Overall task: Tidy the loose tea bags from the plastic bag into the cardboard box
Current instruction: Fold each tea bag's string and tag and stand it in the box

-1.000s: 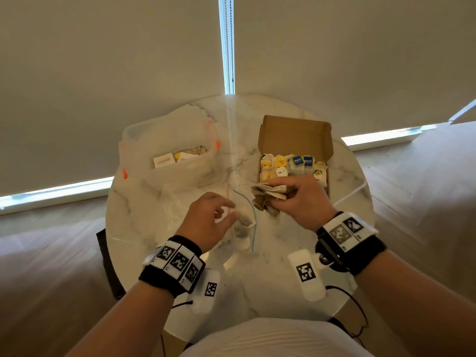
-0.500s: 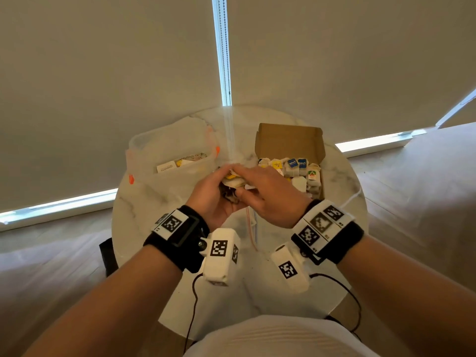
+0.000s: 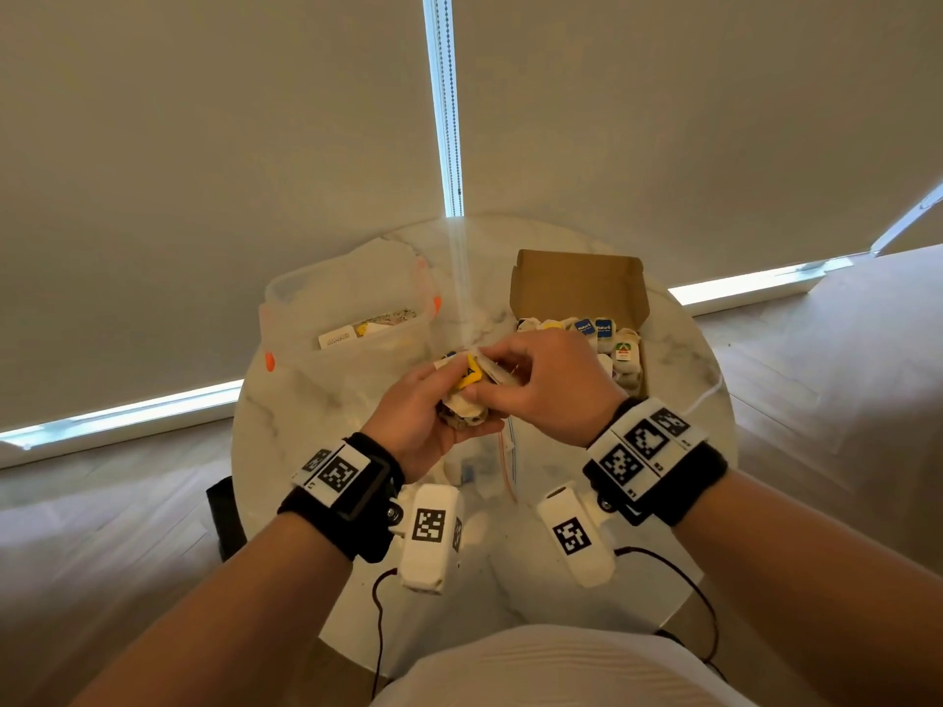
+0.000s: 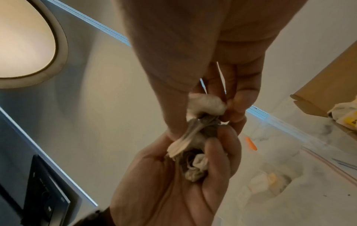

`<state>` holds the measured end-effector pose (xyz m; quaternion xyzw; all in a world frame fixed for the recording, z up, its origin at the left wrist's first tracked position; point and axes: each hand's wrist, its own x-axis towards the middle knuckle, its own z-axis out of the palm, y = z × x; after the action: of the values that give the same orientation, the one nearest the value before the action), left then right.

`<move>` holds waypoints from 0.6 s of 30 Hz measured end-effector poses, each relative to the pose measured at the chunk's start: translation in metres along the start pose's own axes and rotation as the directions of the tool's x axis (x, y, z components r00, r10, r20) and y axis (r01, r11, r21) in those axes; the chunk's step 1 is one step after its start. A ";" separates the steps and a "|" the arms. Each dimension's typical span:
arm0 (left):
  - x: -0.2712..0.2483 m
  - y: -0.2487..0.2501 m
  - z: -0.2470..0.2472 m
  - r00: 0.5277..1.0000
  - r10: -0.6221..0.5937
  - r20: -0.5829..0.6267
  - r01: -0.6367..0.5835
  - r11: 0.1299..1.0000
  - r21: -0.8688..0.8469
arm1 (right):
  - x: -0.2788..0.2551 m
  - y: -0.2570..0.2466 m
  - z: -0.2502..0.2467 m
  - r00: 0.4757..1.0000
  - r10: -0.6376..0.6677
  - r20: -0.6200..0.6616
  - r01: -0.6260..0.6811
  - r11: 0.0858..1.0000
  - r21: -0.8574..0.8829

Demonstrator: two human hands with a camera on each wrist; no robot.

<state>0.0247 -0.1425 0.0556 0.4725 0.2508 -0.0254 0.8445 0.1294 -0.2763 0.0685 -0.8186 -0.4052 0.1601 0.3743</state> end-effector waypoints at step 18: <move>0.002 -0.009 -0.019 0.989 0.124 -0.076 -0.114 0.986 0.119 | 0.008 0.015 0.001 0.982 0.125 -0.140 -0.091 0.970 0.226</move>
<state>0.0162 -0.1312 0.0398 0.5348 0.2549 0.0303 0.8050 0.1422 -0.2753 0.0571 -0.8032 -0.3100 0.1606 0.4827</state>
